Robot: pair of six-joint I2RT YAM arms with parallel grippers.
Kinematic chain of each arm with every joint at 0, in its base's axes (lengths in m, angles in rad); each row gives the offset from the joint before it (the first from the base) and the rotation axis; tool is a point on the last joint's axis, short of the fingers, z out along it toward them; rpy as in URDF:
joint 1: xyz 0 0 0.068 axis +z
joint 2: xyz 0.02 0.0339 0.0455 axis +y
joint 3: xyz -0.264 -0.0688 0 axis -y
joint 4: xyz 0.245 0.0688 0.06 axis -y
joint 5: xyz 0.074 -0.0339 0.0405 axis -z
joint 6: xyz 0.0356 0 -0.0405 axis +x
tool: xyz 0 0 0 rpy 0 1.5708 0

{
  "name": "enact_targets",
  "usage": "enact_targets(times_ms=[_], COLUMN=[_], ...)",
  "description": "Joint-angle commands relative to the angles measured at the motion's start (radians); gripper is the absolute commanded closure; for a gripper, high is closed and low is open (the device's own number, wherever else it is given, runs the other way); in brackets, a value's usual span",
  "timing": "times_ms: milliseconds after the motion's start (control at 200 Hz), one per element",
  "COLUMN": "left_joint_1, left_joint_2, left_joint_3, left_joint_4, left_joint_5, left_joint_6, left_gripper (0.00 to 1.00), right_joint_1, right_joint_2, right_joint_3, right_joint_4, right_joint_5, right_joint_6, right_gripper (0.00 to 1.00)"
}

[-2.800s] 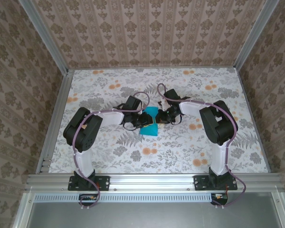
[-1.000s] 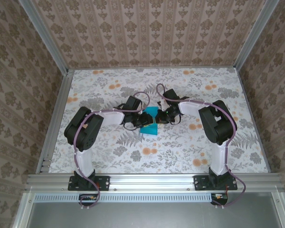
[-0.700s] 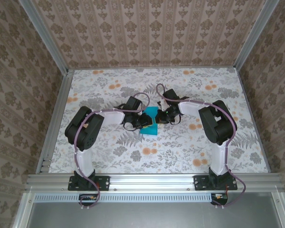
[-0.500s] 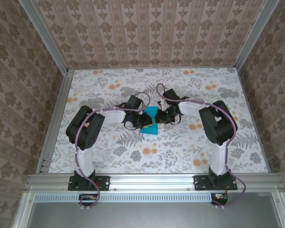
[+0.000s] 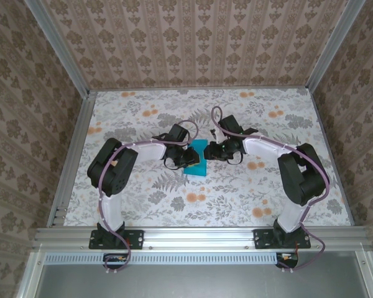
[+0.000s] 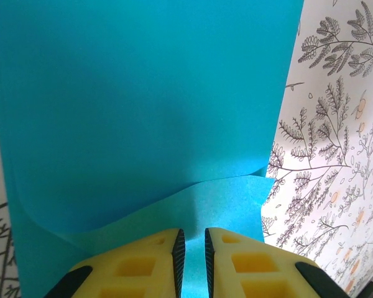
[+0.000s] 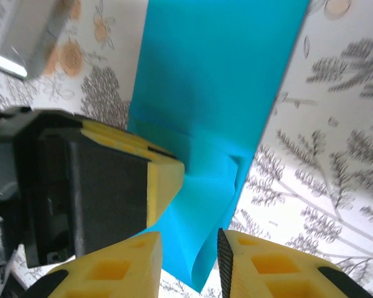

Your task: Fold a paper plane with a square sheet of paper (pick it up from the middle)

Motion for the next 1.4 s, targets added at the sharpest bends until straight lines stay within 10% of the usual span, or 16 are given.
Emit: enact_targets(times_ms=[0, 785, 1395], left_joint_1=[-0.008, -0.012, -0.012], left_joint_2=[0.034, 0.023, -0.016], left_joint_3=[0.006, 0.006, 0.005], left_joint_4=[-0.084, -0.081, 0.008], left_joint_5=[-0.042, -0.045, -0.006], left_joint_6=[0.03, 0.032, 0.019], left_gripper=[0.79, 0.79, 0.75], right_joint_1=[0.029, 0.03, 0.004], right_joint_2=[0.0, 0.109, 0.136], right_joint_3=[-0.022, -0.068, -0.097], right_joint_4=[-0.053, 0.115, 0.115], right_joint_5=[-0.026, -0.089, -0.057], right_joint_6=[0.028, 0.234, 0.283], right_gripper=[0.66, 0.68, 0.92])
